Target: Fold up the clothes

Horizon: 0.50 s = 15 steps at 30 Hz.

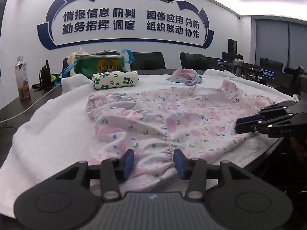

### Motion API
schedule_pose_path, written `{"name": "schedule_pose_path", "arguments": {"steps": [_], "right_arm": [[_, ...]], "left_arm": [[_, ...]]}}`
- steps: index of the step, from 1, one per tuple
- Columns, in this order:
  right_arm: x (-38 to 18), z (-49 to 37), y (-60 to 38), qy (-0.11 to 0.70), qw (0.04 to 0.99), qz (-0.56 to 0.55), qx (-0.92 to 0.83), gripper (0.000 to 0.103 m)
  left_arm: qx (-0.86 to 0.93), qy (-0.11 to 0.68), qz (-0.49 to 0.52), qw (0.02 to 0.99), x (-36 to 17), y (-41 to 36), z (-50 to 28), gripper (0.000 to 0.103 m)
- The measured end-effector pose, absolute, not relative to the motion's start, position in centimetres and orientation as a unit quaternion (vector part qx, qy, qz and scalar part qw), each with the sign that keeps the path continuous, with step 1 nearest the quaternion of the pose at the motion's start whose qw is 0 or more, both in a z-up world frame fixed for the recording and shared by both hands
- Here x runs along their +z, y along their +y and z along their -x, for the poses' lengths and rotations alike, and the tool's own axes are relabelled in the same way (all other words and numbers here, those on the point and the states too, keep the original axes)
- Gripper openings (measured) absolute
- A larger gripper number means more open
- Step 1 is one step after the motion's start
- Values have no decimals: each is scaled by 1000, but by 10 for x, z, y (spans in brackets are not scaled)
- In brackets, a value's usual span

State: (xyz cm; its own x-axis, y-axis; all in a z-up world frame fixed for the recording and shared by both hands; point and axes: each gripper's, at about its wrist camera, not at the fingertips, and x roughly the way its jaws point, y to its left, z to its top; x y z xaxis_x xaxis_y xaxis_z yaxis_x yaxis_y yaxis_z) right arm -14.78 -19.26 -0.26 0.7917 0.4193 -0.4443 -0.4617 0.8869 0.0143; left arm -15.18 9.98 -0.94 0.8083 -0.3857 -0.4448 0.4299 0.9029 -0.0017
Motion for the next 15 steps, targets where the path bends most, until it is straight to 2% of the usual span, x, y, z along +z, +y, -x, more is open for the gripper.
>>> {"name": "schedule_pose_path", "arguments": {"steps": [3,6,8,9,11,13,15], "right_arm": [[-3,146,-216,234,948,46,210,19],[20,143,-237,230,950,32,210,23],[45,129,-252,226,949,36,215,31],[58,116,-256,234,947,43,217,39],[82,81,-262,255,940,52,221,42],[100,38,-262,283,928,59,234,50],[106,-3,-265,311,915,53,252,51]], "left_arm": [[-220,235,-60,945,8,103,151,45],[-204,233,-73,948,49,118,128,50],[-193,245,-104,944,81,125,95,62],[-198,264,-109,938,93,128,72,67],[-206,301,-119,923,115,135,26,84],[-220,338,-110,909,122,140,-21,86],[-235,370,-64,897,110,148,-66,86]]}}
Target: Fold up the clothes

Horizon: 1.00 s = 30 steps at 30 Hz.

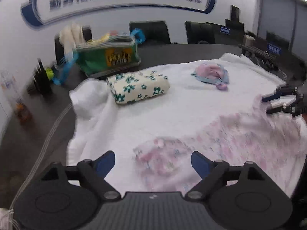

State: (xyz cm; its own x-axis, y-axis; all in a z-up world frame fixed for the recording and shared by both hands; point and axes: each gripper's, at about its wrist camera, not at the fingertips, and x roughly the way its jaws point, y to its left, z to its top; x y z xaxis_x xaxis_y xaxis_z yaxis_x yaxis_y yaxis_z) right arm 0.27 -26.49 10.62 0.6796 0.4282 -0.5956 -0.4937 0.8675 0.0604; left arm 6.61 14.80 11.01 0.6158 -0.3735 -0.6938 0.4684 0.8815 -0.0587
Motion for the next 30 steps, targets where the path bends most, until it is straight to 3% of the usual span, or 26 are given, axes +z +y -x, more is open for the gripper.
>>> {"name": "schedule_pose_path", "arguments": {"steps": [3,5,9,10,11,12,13,16,20,25,30], "right_arm": [[99,-58,-269,351,893,27,281,53],[88,-92,-272,377,880,8,287,53],[59,-129,-266,422,852,-20,308,53],[53,-133,-260,432,845,-16,314,51],[48,-135,-256,441,838,-9,322,47],[44,-134,-252,445,834,-2,325,33],[41,-134,-249,447,833,3,326,16],[43,-128,-245,433,842,19,322,4],[72,-93,-240,352,868,82,341,3],[99,-14,-242,227,876,179,386,3],[88,58,-250,218,865,207,401,3]], "left_arm": [[-227,394,-51,889,79,146,-103,85],[-212,406,-56,887,60,142,-121,75],[-231,401,-26,886,42,151,-134,70],[-239,407,-21,881,41,151,-134,55],[-247,413,-16,876,39,151,-134,26],[-255,419,-11,871,38,152,-134,11],[-261,422,-9,868,37,151,-134,5],[-252,399,-15,881,45,146,-125,2],[-247,329,-18,911,73,143,-80,1],[-222,230,-74,945,94,126,42,1],[-203,245,-86,944,62,123,122,1]]}}
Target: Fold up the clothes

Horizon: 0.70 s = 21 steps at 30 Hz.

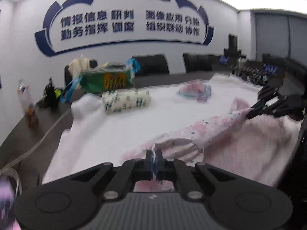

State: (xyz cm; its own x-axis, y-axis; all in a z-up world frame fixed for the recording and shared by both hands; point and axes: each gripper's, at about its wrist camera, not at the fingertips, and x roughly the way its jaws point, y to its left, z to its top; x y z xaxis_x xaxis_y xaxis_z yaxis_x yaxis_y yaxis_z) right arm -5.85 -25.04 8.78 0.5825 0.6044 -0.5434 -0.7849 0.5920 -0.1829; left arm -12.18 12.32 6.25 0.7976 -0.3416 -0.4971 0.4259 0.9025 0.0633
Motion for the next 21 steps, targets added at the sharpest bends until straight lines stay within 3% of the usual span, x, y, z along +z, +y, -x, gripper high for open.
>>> {"name": "schedule_pose_path", "arguments": {"steps": [3,6,7,8,10,12,15,16,17,18,19,21], "right_arm": [[72,83,-243,256,843,241,406,3],[62,99,-234,285,820,274,413,5],[67,101,-234,274,828,264,413,6],[71,102,-234,262,835,254,413,8],[80,103,-233,237,848,230,413,35],[82,103,-227,215,852,208,429,48],[66,102,-205,216,835,244,444,48],[60,100,-200,220,832,254,441,47],[55,96,-198,230,833,253,435,44],[51,91,-197,241,833,251,430,28],[48,85,-197,254,831,246,429,4],[47,86,-201,248,837,250,418,3]], "left_arm": [[-218,293,-94,926,38,128,141,2],[-235,247,-83,936,53,134,163,8],[-240,223,-76,942,61,136,168,18],[-240,201,-79,946,66,134,169,41],[-246,169,-111,948,71,120,167,62],[-263,168,-166,935,65,99,157,61],[-284,185,-227,913,49,73,136,61],[-289,194,-233,908,44,69,130,56],[-292,207,-231,905,39,68,123,37],[-295,224,-220,902,35,69,118,22],[-295,241,-206,901,34,70,113,0],[-282,238,-190,910,36,74,114,1]]}}
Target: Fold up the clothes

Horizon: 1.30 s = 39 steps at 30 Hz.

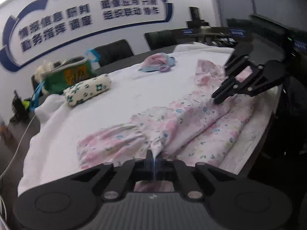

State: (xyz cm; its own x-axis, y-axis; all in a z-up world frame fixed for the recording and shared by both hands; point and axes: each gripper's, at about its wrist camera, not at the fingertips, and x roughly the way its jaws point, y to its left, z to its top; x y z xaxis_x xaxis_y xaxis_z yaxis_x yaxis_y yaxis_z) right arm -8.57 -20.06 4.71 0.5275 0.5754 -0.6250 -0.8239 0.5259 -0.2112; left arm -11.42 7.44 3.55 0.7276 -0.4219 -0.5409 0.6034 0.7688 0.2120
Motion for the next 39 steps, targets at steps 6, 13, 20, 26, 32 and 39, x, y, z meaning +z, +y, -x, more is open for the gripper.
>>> {"name": "schedule_pose_path", "arguments": {"steps": [6,13,20,26,32,39], "right_arm": [[60,102,-215,242,840,258,411,1],[68,97,-201,244,822,210,470,9],[55,59,-134,284,865,64,409,23],[19,84,-116,291,860,106,406,17],[28,78,-145,306,869,35,388,19],[39,86,-136,250,937,-60,235,19]], "left_arm": [[-256,217,-217,917,31,75,147,2],[-253,236,-194,918,15,88,152,3],[-261,253,-153,919,12,100,158,5],[-303,222,-12,927,45,134,165,24],[-168,200,35,965,59,89,112,46],[-71,294,48,952,22,66,69,26]]}}
